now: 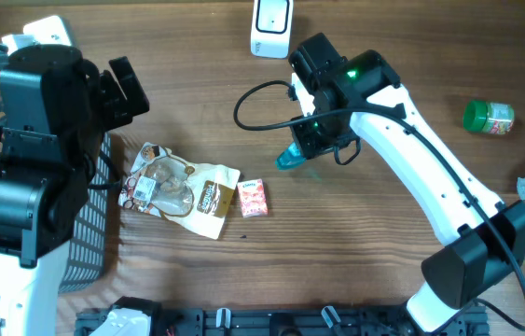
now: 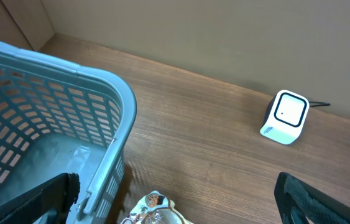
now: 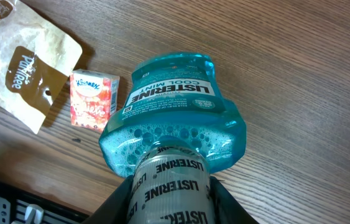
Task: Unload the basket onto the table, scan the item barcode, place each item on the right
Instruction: 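Lift the mouthwash bottle upright off the table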
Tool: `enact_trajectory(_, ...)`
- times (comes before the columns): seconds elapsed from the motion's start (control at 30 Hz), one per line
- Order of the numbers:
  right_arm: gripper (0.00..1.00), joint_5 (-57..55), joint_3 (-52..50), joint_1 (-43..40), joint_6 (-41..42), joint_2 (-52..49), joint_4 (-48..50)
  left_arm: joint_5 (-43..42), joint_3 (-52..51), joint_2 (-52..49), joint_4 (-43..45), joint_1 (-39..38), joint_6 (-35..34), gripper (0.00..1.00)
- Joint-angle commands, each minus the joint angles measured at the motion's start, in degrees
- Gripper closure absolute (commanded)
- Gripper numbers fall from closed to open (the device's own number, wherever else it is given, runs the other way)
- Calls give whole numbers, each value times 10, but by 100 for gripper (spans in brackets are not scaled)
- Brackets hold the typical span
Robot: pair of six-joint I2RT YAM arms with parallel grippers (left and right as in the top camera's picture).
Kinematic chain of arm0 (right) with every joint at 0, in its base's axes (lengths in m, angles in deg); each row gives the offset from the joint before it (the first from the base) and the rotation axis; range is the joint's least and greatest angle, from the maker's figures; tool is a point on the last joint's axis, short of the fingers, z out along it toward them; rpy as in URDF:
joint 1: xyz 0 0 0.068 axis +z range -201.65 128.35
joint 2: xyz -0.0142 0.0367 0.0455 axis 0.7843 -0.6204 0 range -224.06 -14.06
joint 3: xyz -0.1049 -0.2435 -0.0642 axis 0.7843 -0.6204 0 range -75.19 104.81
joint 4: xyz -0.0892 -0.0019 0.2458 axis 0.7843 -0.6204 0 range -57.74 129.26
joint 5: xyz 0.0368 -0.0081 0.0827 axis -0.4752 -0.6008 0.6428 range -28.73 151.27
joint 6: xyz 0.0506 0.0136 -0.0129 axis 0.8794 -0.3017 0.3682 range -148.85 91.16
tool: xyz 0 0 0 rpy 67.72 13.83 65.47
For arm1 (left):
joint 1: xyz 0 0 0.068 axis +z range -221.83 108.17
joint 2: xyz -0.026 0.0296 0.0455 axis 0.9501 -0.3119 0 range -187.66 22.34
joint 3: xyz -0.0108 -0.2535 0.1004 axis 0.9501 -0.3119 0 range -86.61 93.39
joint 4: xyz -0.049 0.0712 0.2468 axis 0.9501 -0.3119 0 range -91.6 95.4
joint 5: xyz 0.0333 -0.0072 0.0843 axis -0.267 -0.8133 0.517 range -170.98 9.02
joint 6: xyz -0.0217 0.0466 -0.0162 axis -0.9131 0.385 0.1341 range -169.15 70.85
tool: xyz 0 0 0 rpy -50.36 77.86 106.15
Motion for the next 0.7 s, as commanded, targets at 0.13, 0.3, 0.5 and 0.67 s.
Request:
enact_trajectory(0.13,73,9,23,0,8,3,22,8,-2,-1,0,2,-5,0)
enact_trajectory(0.3,70,2,27,0,8,3,25,8,-2,-1,0,2,-5,0)
enact_trajectory(0.5,66,2,27,0,9,3,33,8,-2,-1,0,2,-5,0)
enact_trajectory(0.67,67,3,27,0,10,3,33,8,-2,-1,-1,2,-5,0)
